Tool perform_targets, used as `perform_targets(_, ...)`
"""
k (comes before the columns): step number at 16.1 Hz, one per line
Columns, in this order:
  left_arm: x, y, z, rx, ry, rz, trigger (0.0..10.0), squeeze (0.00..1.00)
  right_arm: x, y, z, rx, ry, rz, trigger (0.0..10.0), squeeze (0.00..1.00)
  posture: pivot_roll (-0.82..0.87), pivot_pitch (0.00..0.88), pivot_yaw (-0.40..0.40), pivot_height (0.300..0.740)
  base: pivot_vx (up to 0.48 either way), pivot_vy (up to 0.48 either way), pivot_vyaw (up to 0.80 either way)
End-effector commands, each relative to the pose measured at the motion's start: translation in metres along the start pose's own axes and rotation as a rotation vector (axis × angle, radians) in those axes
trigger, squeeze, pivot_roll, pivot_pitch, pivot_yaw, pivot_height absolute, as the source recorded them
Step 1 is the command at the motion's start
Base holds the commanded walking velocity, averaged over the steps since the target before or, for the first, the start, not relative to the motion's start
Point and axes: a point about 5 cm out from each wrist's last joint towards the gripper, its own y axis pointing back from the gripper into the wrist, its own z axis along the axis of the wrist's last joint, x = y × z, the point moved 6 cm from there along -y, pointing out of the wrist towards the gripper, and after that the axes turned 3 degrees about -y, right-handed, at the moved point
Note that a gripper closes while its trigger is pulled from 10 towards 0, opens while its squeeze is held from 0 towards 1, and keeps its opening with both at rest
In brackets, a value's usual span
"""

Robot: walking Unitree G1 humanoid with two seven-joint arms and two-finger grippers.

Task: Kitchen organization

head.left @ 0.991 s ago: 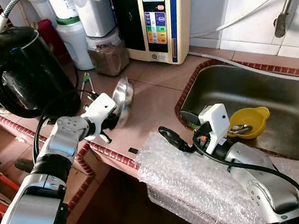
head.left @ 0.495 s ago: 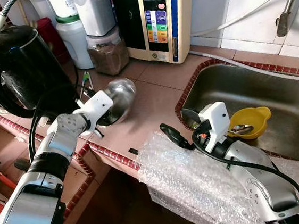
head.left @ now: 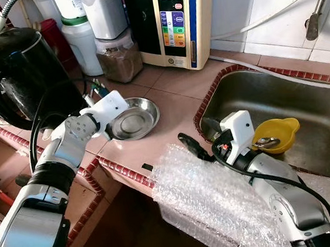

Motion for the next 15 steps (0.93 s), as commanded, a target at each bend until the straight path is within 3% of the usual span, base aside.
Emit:
perform_targets(1, 0.029, 0.003, 0.027, -0.102, 0.003, 0.116, 0.0, 0.00, -0.004, -0.002, 0.004, -0.015, 0.007, -0.023, 10.0, 0.00, -0.10, 0.050, 0.102, 0.740, 0.000, 0.000, 0.00)
perform_targets(2, 0.031, 0.004, 0.030, -0.119, 0.007, 0.132, 0.0, 0.00, -0.004, -0.003, 0.004, -0.016, 0.007, -0.024, 10.0, 0.00, -0.10, 0.050, 0.102, 0.740, 0.000, 0.000, 0.00)
perform_targets(3, 0.038, 0.005, 0.042, -0.181, 0.103, 0.179, 0.0, 0.00, -0.004, -0.003, 0.006, -0.026, 0.004, -0.024, 10.0, 0.00, -0.10, 0.048, 0.099, 0.740, 0.000, 0.000, 0.00)
perform_targets(4, 0.047, 0.009, 0.065, -0.316, 0.260, 0.233, 0.0, 0.00, -0.003, -0.004, 0.010, -0.042, -0.004, -0.016, 10.0, 0.00, -0.09, 0.046, 0.095, 0.740, 0.000, 0.000, 0.00)
perform_targets(5, 0.045, 0.011, 0.079, -0.403, 0.371, 0.220, 0.0, 0.00, -0.003, -0.005, 0.011, -0.044, 0.001, -0.013, 10.0, 0.00, -0.10, 0.045, 0.095, 0.740, 0.000, 0.000, 0.00)
perform_targets(8, 0.034, 0.015, 0.110, -0.549, 0.504, 0.150, 0.0, 0.00, -0.007, -0.004, 0.011, -0.043, 0.012, -0.029, 10.0, 0.00, -0.10, 0.045, 0.088, 0.740, 0.000, 0.000, 0.00)
perform_targets(10, 0.037, 0.024, 0.132, -0.658, 0.563, 0.140, 0.0, 0.00, -0.010, -0.004, 0.013, -0.050, 0.022, -0.039, 10.0, 0.00, -0.10, 0.045, 0.085, 0.740, 0.000, 0.000, 0.00)
perform_targets(12, 0.043, 0.034, 0.154, -0.796, 0.785, 0.096, 0.0, 0.00, -0.013, -0.004, 0.018, -0.068, 0.030, -0.049, 10.0, 0.00, -0.10, 0.044, 0.081, 0.740, 0.000, 0.000, 0.00)
perform_targets(15, 0.018, 0.036, 0.175, -0.861, 0.943, -0.041, 0.0, 0.00, -0.014, -0.005, 0.026, -0.091, 0.033, -0.048, 10.0, 0.00, -0.11, 0.049, 0.079, 0.740, 0.000, 0.000, 0.00)
